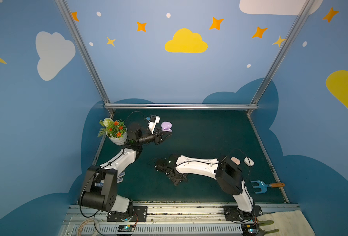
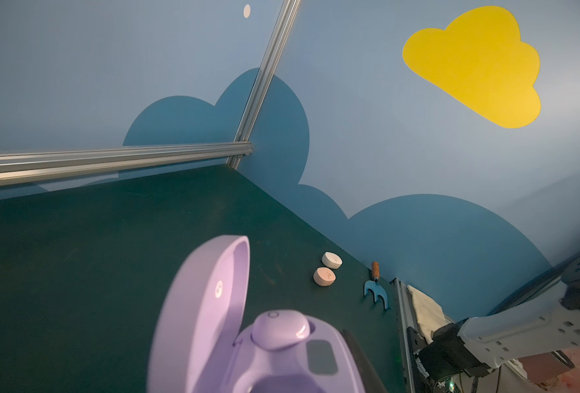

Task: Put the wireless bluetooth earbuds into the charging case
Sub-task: 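Lower the right gripper around the lavender earbud and close on it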

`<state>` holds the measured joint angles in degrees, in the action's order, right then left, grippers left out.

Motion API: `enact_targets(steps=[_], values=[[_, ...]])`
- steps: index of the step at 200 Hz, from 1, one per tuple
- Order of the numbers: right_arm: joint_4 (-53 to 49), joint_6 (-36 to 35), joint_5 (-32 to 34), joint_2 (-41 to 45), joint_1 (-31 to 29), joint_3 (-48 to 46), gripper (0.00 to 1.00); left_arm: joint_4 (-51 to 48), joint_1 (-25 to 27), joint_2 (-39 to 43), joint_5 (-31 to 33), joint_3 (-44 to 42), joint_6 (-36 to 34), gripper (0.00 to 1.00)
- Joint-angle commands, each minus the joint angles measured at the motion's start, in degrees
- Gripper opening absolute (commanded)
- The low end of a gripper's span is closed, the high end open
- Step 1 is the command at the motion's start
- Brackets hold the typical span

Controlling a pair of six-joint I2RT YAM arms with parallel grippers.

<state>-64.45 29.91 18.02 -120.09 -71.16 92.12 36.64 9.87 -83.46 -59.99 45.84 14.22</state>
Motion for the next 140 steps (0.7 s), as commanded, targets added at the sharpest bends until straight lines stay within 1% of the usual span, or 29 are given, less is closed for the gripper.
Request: enact_targets(steps=[1, 19, 33, 51, 75, 93, 140], values=[[-1.66, 1.64, 1.06, 2.8, 0.41, -1.32, 0.7, 1.83, -0.2, -0.25, -1.33, 1.0, 0.46, 0.19], [-1.07, 1.8, 0.82, 3.61, 0.51, -1.91, 0.7, 2.25, -0.2, -0.39, -1.36, 0.95, 0.89, 0.19], [0.64, 1.35, -0.65, 4.68, 0.98, -2.73, 0.7, 2.19, -0.11, -0.39, -1.36, 0.98, 0.87, 0.19], [4.6, 0.54, -4.93, 6.13, 2.08, -4.85, 0.7, 2.21, -0.13, -0.39, -1.36, 0.97, 0.89, 0.19], [11.64, -0.43, -12.88, 8.24, 4.47, -9.38, 0.7, 2.12, -0.11, -0.32, -1.36, 0.92, 0.9, 0.19], [16.21, -0.37, -17.67, 9.8, 6.27, -12.81, 0.7, 1.94, -0.11, -0.17, -1.36, 0.92, 0.79, 0.19], [21.4, -0.49, -23.23, 10.42, 7.8, -16.05, 0.69, 1.86, -0.06, -0.12, -1.36, 0.98, 0.78, 0.19]])
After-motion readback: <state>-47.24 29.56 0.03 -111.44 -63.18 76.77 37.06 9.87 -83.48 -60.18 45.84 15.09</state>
